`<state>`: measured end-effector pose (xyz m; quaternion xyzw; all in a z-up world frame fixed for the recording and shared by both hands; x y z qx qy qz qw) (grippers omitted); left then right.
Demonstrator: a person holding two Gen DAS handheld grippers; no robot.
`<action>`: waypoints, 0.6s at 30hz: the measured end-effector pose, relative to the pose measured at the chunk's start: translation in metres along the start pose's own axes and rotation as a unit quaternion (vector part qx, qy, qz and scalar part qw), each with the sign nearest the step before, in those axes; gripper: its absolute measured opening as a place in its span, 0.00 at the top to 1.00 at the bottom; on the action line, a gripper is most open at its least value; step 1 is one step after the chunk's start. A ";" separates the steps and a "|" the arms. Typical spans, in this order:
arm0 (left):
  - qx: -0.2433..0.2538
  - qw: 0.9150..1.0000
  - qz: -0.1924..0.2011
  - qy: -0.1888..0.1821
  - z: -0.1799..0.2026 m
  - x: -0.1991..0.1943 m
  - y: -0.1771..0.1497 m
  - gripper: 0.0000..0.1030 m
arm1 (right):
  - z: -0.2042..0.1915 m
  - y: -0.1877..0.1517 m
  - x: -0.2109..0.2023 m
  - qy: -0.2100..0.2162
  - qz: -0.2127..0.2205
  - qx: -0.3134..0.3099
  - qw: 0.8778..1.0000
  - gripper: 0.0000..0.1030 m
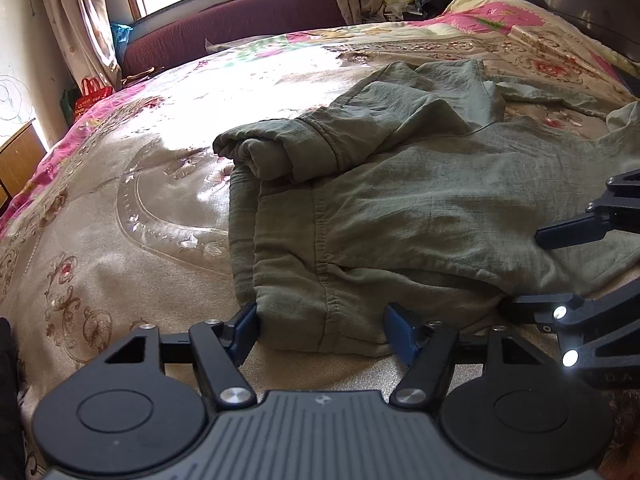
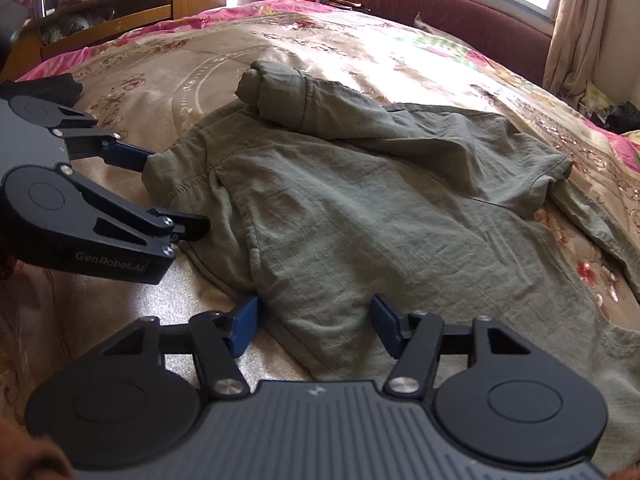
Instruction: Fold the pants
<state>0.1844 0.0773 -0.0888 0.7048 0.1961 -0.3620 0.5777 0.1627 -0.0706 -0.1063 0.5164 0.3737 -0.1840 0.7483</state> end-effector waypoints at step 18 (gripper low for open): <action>0.080 0.995 0.028 -0.044 0.009 -0.008 -0.011 0.00 | -0.010 0.004 0.000 0.016 0.006 -0.033 0.999 0.49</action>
Point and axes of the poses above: each gripper's, at about its wrist camera, not at the fingertips, and x roughly the way its jaws point, z to its right, y to its top, the point moved 8 cm from there along x, roughly the way its jaws point, and after that the axes turned 6 degrees about -y, right-handed, at the moved point
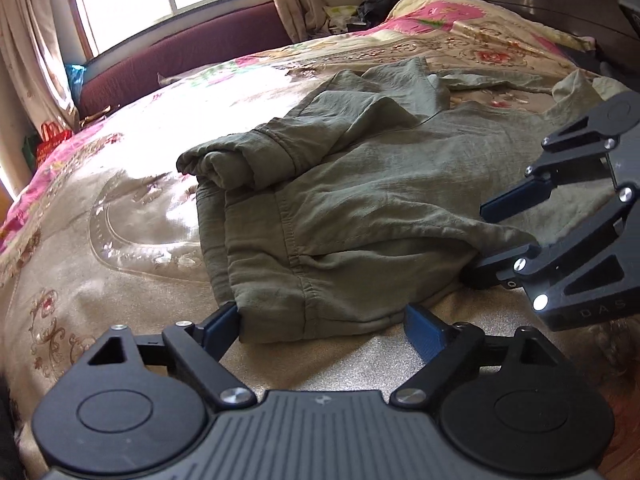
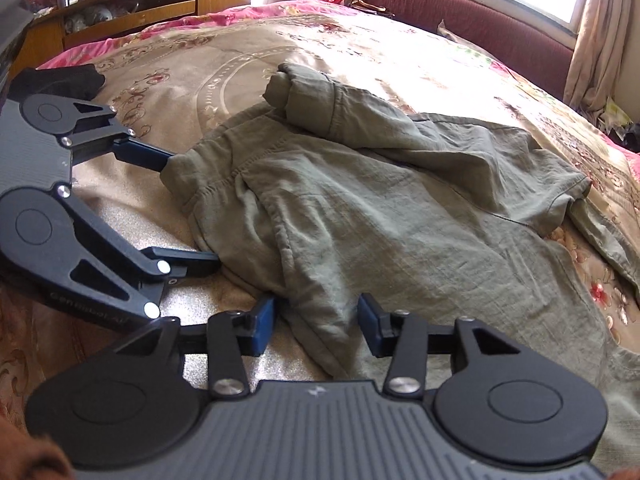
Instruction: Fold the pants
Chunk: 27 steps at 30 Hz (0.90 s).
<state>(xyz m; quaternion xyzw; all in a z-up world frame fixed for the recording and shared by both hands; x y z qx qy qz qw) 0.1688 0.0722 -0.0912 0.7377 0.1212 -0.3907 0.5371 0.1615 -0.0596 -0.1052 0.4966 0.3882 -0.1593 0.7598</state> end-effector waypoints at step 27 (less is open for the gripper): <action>-0.103 0.991 -0.055 0.068 -0.104 -0.084 -0.071 0.79 | -0.123 0.029 -0.038 0.158 -0.003 -0.030 0.987 0.73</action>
Point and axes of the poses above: each gripper's, at about its wrist camera, not at the fingertips, and x roughly the way its jaws point, z to its right, y to its top, the point moved 8 cm from there along x, roughly the way its jaws point, and after that the axes turned 6 degrees about -y, right-handed, at the moved point
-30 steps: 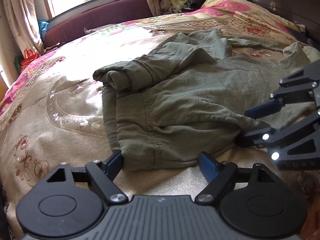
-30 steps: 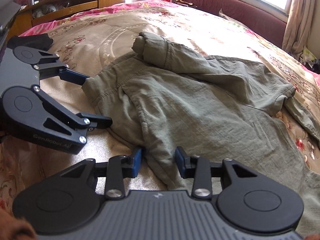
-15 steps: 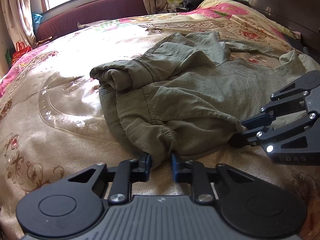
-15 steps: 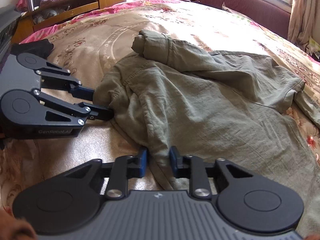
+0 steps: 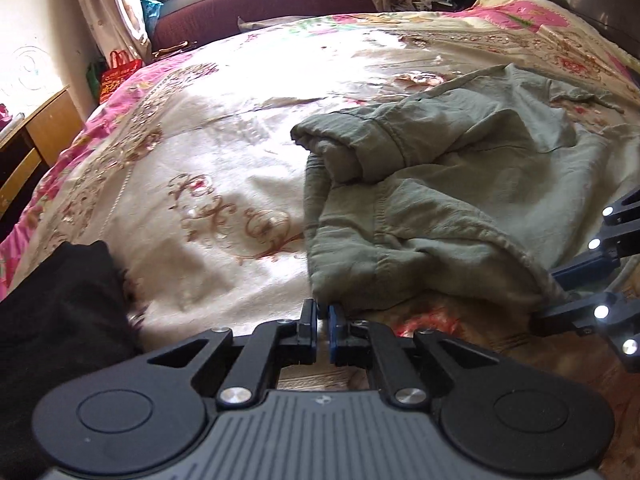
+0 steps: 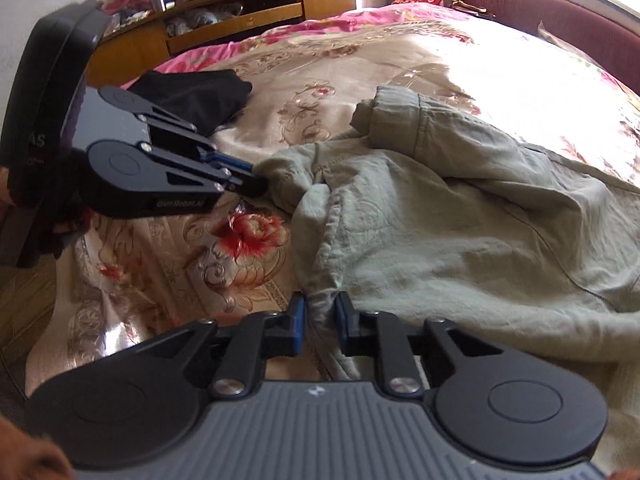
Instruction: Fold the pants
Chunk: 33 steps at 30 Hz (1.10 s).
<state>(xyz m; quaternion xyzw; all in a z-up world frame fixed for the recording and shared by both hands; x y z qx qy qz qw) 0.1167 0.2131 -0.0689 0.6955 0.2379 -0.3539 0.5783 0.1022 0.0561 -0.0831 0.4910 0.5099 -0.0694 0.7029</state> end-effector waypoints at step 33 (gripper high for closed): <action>0.214 0.963 0.026 -0.165 0.309 0.018 0.085 0.67 | 0.414 -0.259 -0.226 -0.292 0.168 0.627 0.703 0.98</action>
Point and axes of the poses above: each gripper's, at about its wrist camera, not at the fingertips, and x roughly the way its jaws point, z to its right, y to its top, the point moved 8 cm from there along x, roughly the way its jaws point, and after that the axes turned 6 degrees about -y, right-handed, at the moved point
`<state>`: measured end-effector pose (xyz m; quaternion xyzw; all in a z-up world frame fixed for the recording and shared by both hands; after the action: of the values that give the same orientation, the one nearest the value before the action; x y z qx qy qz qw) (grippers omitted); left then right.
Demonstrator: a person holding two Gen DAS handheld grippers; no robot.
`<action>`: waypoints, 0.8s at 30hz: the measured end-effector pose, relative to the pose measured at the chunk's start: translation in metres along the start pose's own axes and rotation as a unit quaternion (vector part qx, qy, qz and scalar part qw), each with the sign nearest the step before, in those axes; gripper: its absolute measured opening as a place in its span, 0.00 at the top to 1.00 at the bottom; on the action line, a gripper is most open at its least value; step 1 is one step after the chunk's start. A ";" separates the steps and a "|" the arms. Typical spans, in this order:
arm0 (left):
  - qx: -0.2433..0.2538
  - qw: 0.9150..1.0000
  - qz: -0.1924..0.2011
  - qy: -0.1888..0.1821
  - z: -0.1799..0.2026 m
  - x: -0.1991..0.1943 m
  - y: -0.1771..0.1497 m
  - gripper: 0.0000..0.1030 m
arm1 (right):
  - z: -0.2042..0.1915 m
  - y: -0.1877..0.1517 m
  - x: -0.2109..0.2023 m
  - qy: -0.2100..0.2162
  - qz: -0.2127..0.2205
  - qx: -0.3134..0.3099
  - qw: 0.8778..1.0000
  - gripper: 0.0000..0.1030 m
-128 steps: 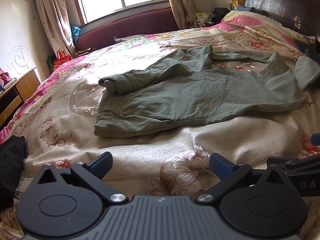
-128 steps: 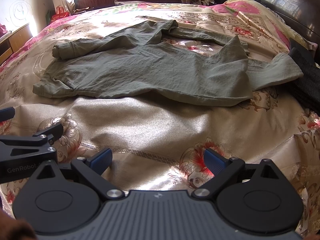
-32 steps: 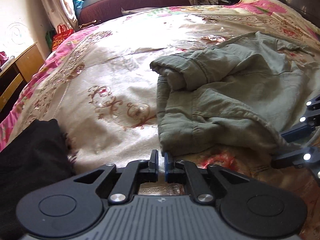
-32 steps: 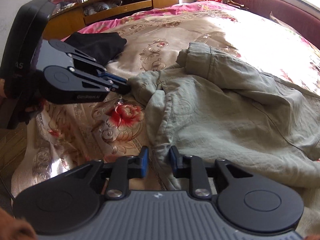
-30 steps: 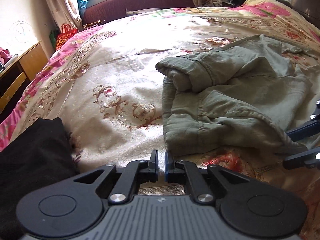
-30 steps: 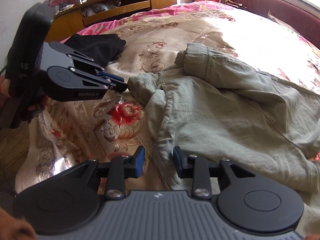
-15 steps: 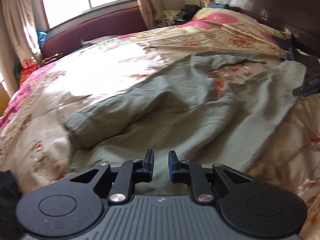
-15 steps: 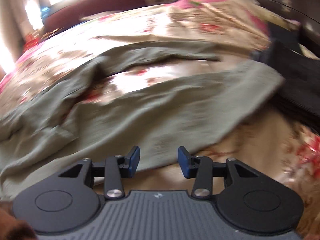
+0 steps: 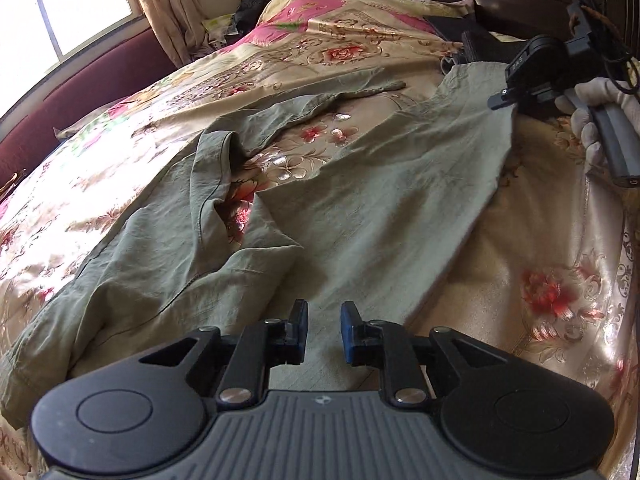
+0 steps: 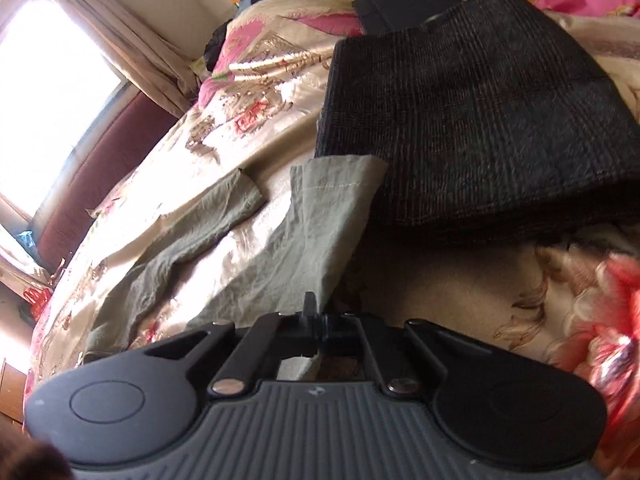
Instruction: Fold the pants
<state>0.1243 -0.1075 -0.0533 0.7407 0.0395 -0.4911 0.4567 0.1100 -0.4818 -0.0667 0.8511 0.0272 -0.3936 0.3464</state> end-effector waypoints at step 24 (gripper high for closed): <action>-0.046 0.984 0.009 0.174 -0.193 -0.063 -0.048 0.49 | -0.203 -0.071 -0.027 0.085 -0.017 -0.402 0.911 0.70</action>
<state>0.2011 0.0828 -0.0164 0.7933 0.1345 -0.3483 0.4809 0.2013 -0.2972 0.0026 0.6693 0.2273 -0.2817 0.6489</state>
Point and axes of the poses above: each gripper's, at about its wrist camera, not at the fingertips, and x roughly the way its jaws point, z to its right, y to its top, the point moved 8 cm from there along x, roughly the way its jaws point, and after that the axes turned 6 degrees about -y, right-handed, at the moved point
